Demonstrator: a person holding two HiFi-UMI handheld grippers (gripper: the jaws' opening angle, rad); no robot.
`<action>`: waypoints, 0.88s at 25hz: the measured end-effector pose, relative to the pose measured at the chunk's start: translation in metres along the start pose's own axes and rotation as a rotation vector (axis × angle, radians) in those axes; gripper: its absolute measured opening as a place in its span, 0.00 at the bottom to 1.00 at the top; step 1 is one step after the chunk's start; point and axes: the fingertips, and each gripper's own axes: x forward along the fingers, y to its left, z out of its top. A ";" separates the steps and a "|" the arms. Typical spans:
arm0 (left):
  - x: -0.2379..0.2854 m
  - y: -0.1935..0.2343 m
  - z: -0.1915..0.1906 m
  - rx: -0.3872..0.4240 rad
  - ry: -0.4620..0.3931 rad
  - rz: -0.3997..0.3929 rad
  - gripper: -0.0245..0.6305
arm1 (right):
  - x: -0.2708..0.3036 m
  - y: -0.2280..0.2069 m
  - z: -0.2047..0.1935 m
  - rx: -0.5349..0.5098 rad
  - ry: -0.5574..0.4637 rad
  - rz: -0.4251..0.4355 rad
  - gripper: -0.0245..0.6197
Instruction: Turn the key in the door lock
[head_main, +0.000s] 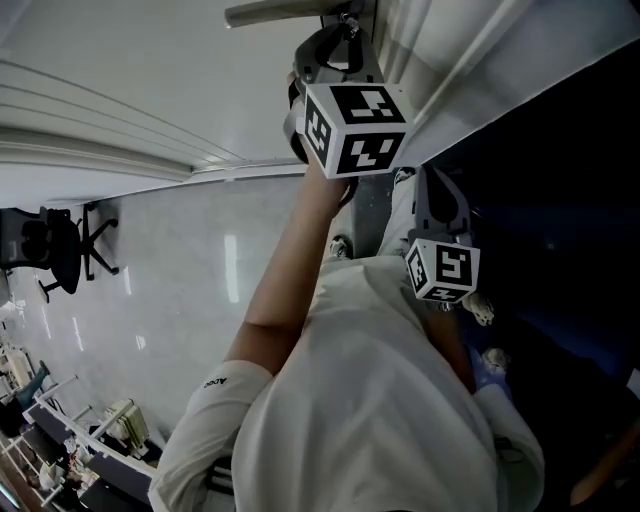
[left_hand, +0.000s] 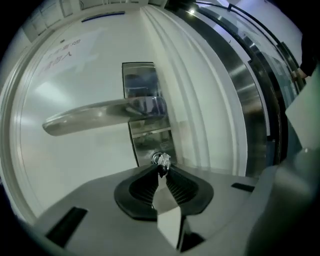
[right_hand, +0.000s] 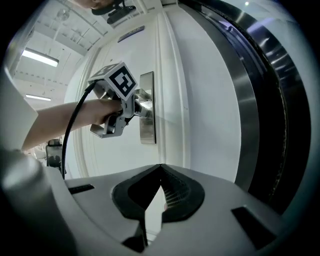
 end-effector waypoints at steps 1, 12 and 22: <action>0.001 0.000 -0.001 0.005 0.020 -0.004 0.13 | 0.000 -0.001 -0.001 0.004 -0.001 0.000 0.04; -0.004 -0.003 -0.006 0.106 0.087 0.073 0.11 | -0.003 0.009 -0.010 0.017 -0.015 0.023 0.04; -0.007 -0.001 -0.001 -0.156 0.014 0.053 0.10 | -0.007 0.003 -0.017 0.012 0.000 0.020 0.04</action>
